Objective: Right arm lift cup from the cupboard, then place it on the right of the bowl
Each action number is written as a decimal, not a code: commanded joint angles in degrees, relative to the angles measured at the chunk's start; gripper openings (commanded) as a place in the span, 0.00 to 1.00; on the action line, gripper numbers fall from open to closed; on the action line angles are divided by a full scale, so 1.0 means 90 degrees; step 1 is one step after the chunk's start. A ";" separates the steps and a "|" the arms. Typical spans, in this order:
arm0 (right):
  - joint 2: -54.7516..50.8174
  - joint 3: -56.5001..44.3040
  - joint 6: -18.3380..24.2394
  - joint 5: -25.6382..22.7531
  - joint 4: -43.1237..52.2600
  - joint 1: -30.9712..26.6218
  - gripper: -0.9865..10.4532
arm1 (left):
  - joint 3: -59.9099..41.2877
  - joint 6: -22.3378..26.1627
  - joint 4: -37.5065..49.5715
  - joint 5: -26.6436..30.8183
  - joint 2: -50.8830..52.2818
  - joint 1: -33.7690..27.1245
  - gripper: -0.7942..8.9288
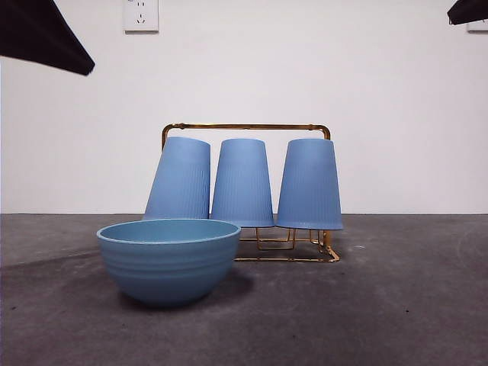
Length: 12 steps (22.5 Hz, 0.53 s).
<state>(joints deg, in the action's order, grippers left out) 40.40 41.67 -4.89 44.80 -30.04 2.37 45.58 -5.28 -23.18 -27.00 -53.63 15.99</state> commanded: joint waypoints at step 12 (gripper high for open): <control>0.0041 0.0117 0.0022 -0.0389 0.0046 0.0270 0.54 | 0.0097 0.0318 0.0175 -0.0041 -0.0146 0.0029 0.66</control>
<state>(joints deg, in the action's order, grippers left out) 40.40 41.67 -4.54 41.17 -30.02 4.64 45.58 -2.52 -22.26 -27.00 -54.46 15.99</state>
